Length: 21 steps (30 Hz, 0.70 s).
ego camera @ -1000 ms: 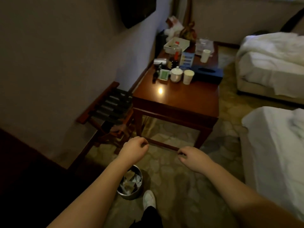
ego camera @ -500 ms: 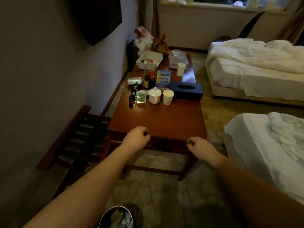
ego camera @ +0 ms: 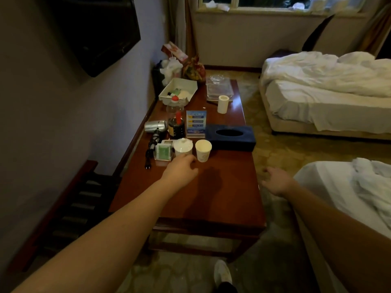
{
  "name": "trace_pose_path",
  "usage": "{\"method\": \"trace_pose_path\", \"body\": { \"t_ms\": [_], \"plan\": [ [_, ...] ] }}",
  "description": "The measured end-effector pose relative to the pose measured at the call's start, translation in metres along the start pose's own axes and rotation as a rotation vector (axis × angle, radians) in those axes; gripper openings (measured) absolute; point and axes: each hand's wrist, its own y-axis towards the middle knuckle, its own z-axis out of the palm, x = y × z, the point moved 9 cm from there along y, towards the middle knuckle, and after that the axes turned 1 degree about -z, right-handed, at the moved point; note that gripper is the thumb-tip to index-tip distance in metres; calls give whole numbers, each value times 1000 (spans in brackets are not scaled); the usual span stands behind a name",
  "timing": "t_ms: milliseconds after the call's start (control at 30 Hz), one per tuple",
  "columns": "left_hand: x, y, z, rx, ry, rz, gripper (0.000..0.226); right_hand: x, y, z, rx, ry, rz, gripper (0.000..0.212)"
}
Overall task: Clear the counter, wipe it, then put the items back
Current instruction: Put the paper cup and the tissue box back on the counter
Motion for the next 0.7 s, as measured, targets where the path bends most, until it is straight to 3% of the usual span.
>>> {"method": "trace_pose_path", "body": {
  "t_ms": [367,500,700],
  "plan": [
    [8,152,56,110,60,-260,44,3,193,-31,61,-147,-115,75],
    [20,170,83,155,76,-384,39,15,237,-26,121,-258,-134,83],
    [33,181,112,210,245,-394,50,21,282,-1,234,-339,-168,84]
  ]
}}
